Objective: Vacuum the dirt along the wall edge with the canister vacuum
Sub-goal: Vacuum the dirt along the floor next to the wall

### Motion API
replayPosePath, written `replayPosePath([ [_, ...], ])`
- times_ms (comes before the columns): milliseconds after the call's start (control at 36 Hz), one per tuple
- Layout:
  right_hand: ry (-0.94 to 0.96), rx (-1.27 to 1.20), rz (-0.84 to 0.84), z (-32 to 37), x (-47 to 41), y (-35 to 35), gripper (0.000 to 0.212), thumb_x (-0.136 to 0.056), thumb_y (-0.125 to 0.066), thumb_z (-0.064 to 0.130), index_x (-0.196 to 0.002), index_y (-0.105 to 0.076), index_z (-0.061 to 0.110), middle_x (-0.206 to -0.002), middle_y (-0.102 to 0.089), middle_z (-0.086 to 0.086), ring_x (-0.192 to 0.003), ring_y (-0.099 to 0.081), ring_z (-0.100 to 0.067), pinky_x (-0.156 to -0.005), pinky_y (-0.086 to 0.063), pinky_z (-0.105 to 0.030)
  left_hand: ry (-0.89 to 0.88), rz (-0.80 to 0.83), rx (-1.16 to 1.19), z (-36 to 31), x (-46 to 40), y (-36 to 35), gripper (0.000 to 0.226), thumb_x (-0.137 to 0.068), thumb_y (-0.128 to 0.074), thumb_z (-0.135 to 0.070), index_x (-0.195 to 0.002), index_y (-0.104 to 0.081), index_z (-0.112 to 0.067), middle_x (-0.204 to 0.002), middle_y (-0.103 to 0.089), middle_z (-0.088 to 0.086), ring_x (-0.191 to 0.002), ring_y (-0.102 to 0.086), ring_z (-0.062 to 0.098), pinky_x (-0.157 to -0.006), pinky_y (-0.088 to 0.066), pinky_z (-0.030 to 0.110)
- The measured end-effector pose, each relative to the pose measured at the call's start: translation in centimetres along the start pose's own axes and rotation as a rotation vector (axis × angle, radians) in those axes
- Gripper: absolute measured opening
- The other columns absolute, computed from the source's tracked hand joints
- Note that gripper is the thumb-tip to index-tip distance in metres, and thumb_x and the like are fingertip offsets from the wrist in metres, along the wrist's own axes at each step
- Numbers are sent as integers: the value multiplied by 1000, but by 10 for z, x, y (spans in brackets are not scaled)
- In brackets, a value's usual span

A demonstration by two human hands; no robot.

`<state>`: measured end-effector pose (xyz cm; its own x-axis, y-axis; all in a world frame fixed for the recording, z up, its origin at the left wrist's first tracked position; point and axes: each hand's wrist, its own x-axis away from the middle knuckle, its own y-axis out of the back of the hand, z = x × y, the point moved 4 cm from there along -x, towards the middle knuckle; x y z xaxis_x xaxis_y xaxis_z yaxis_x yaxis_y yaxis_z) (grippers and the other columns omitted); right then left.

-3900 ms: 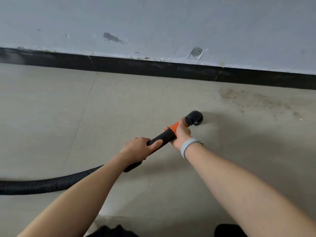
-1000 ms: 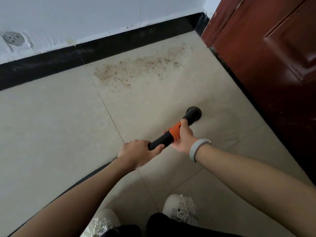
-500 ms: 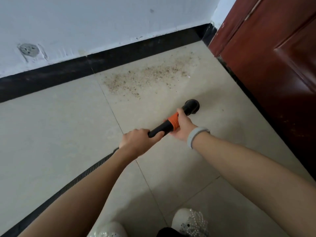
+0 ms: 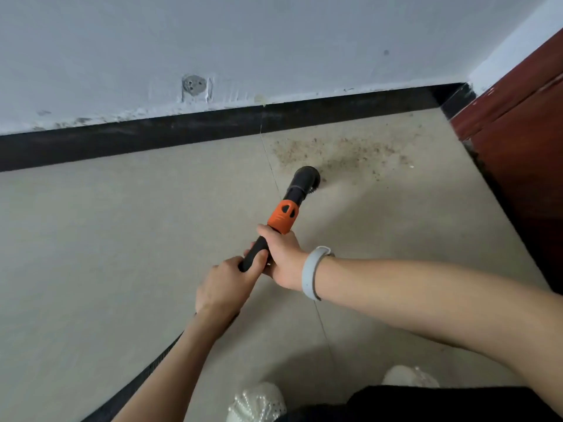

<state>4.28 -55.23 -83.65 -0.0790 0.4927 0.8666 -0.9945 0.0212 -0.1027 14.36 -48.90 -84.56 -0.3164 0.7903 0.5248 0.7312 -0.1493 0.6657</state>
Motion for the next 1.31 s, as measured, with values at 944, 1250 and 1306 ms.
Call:
replayPosePath([
  [944,53,58,150,117,-89,52,21,-93,-55,20,-107,-49,4,-70,-60,-6,-56,-65,-19,-65,-58,-34,52,-267,-278,-93,-66,-32,45,-88,-44,-57,-63,-36,-21,-57,-52,-4,-63,-51,27,-53,-30,33],
  [1250,-22,-107,247,154,-88,89,30,-94,-55,19,-117,-48,1,-79,-60,-10,-63,-63,-21,-75,-60,-38,30,-240,-510,-160,-70,-25,46,-89,-38,-63,-66,-38,-24,-60,-49,-7,-63,-52,24,-52,-29,34],
  [1306,-29,-154,243,162,-85,91,31,-93,-55,18,-118,-47,1,-77,-59,-10,-61,-62,-21,-73,-59,-38,9,-258,-579,-171,-72,-19,46,-89,-36,-65,-66,-36,-25,-60,-48,-7,-60,-50,22,-51,-28,33],
])
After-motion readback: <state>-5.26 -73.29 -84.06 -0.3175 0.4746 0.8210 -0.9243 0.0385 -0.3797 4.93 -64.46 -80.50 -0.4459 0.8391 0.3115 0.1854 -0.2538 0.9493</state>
